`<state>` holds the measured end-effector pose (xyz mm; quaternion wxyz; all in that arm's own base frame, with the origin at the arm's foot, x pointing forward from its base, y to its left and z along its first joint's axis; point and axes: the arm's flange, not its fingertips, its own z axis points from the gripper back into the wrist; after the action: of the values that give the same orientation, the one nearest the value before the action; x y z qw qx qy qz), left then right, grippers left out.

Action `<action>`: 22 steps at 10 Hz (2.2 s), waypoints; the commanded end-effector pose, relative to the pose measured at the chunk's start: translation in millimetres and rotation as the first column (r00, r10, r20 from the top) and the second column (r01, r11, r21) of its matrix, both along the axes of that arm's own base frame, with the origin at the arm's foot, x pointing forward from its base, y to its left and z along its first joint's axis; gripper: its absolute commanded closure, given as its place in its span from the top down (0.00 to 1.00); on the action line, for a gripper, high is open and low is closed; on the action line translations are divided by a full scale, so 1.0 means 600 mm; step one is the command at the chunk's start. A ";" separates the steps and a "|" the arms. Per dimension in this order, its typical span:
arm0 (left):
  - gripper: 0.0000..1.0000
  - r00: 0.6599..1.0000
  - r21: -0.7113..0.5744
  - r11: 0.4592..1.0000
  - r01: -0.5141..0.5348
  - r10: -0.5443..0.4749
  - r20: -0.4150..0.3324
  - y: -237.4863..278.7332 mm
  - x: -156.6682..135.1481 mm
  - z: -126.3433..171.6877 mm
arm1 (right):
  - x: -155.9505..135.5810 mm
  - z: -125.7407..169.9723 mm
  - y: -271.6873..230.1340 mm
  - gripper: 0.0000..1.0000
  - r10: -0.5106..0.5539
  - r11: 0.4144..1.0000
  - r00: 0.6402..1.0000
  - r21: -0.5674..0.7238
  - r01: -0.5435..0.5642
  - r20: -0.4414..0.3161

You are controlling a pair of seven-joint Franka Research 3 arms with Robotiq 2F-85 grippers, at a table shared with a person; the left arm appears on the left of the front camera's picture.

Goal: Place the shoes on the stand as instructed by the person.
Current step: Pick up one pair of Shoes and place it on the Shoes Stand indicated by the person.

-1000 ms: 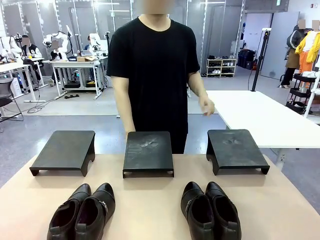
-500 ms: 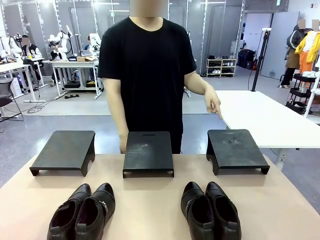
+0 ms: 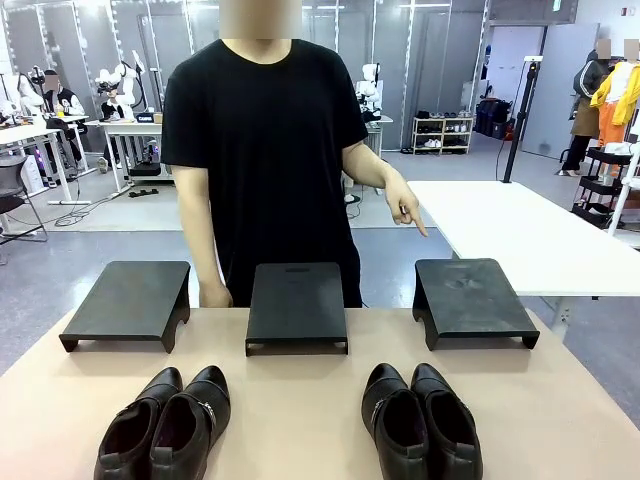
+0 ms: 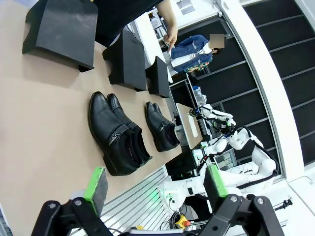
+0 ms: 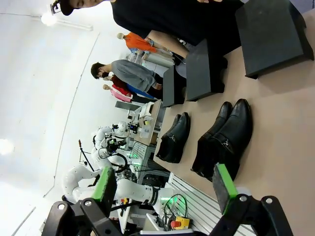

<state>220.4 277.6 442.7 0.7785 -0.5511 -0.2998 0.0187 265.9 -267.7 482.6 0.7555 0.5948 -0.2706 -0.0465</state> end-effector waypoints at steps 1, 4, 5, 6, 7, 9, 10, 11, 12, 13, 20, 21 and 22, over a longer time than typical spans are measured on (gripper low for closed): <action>1.00 1.000 -0.007 1.000 0.009 -0.009 0.023 0.002 -0.003 -0.001 | 0.010 0.038 0.060 1.00 -0.005 0.993 0.997 -0.119 -0.005 -0.082; 1.00 1.000 -0.007 1.000 0.009 -0.009 0.023 0.002 -0.003 -0.001 | 0.039 0.088 0.169 1.00 0.024 0.964 0.989 -0.259 -0.062 -0.146; 1.00 1.000 -0.007 1.000 0.009 -0.009 0.023 0.002 -0.003 -0.001 | 0.055 0.091 0.231 1.00 0.019 0.937 0.982 -0.338 -0.084 -0.190; 1.00 1.000 -0.007 1.000 0.009 -0.009 0.023 0.002 -0.003 -0.001 | 0.063 0.093 0.283 1.00 0.010 0.917 0.971 -0.385 -0.105 -0.241; 1.00 1.000 -0.007 1.000 0.009 -0.009 0.023 0.002 -0.003 -0.001 | 0.071 0.090 0.326 1.00 0.003 0.897 0.955 -0.422 -0.133 -0.296; 1.00 1.000 -0.007 1.000 0.009 -0.009 0.023 0.002 -0.003 -0.001 | 0.096 0.066 0.411 1.00 0.009 0.842 0.927 -0.497 -0.210 -0.376; 1.00 1.000 -0.007 1.000 0.009 -0.009 0.023 0.002 -0.003 -0.001 | 0.113 0.041 0.461 1.00 -0.030 0.815 0.906 -0.535 -0.223 -0.423; 1.00 1.000 -0.007 1.000 0.009 -0.009 0.023 0.002 -0.003 -0.001 | 0.121 0.025 0.492 1.00 -0.049 0.784 0.895 -0.573 -0.241 -0.443; 1.00 1.000 -0.007 1.000 0.009 -0.009 0.023 0.002 -0.003 -0.001 | 0.129 0.009 0.525 1.00 -0.066 0.760 0.883 -0.597 -0.258 -0.465; 1.00 1.000 -0.007 1.000 0.009 -0.009 0.023 0.002 -0.003 -0.001 | 0.132 -0.007 0.557 1.00 -0.083 0.711 0.877 -0.645 -0.281 -0.474; 1.00 1.000 -0.007 1.000 0.009 -0.009 0.023 0.002 -0.003 -0.001 | 0.119 -0.123 0.667 1.00 -0.223 0.511 0.866 -0.810 -0.287 -0.448; 1.00 1.000 -0.007 1.000 0.009 -0.009 0.023 0.002 -0.003 -0.001 | 0.117 -0.140 0.679 1.00 -0.226 0.474 0.870 -0.830 -0.295 -0.438; 1.00 1.000 -0.007 1.000 0.009 -0.009 0.023 0.002 -0.003 -0.001 | 0.115 -0.149 0.689 1.00 -0.218 0.476 0.867 -0.825 -0.306 -0.448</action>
<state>219.9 277.6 442.5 0.7784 -0.5514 -0.2993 0.0191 357.3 142.2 417.2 0.9933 0.1104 -0.0291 -0.0192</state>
